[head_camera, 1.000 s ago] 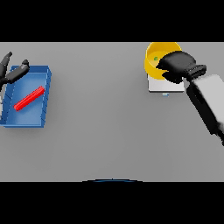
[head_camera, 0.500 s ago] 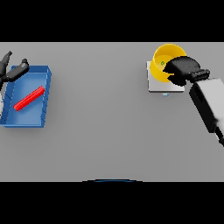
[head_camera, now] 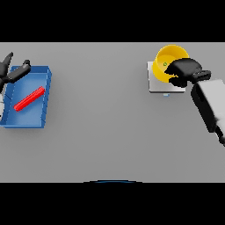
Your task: Pick up the red beaker and tilt it to pour out 1 green nut into yellow bowl. Pick up the yellow bowl and place it on the metallic measuring scale.
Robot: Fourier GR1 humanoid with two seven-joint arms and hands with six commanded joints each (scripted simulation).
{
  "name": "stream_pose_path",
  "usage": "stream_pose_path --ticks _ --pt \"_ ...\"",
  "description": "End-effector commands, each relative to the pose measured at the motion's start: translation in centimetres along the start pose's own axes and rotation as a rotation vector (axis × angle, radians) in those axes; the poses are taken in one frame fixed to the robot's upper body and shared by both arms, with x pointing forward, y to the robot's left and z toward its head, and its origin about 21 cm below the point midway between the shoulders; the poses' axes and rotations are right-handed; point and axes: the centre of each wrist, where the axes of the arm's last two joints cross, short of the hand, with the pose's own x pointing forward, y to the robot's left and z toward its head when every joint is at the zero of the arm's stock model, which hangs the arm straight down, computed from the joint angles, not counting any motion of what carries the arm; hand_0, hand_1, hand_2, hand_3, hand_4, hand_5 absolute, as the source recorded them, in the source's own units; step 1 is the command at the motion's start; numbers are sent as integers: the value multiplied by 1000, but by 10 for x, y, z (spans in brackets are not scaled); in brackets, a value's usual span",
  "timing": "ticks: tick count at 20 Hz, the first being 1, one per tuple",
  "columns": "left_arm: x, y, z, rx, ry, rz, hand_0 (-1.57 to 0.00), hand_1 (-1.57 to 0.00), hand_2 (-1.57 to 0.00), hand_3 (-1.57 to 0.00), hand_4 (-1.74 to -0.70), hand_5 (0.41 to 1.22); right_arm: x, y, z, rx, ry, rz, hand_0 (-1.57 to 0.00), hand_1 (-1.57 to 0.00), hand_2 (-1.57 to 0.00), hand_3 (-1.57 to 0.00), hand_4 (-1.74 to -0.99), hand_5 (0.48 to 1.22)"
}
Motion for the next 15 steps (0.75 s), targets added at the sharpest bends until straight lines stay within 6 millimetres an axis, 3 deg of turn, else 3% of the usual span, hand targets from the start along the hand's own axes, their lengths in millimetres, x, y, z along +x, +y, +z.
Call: stream_pose_path --ticks 1,4,7,10,15 --pt "-1 1 0 -1 0 6 1 1 1 1 -836 774 2 0 -1 8 -5 -19 -1335 -1125 -1007 -816 -1592 1074" --pt "-4 -1 2 -6 -5 13 1 1 1 1 -839 764 1 -1 -1 28 -9 -70 -757 -673 -579 -476 -1513 923" --pt "-5 -2 0 -8 7 11 1 1 1 1 -831 754 0 0 -1 38 7 -81 -387 -380 -300 -258 -1476 847" --pt "0 -2 -1 0 4 10 1 1 1 1 -835 752 0 -1 -2 53 9 -50 -198 -194 -153 -131 -1435 817" --pt "-2 0 0 -1 -5 6 1 1 1 1 -833 760 -2 3 -2 85 13 -45 -64 -63 -50 -42 -1390 779"
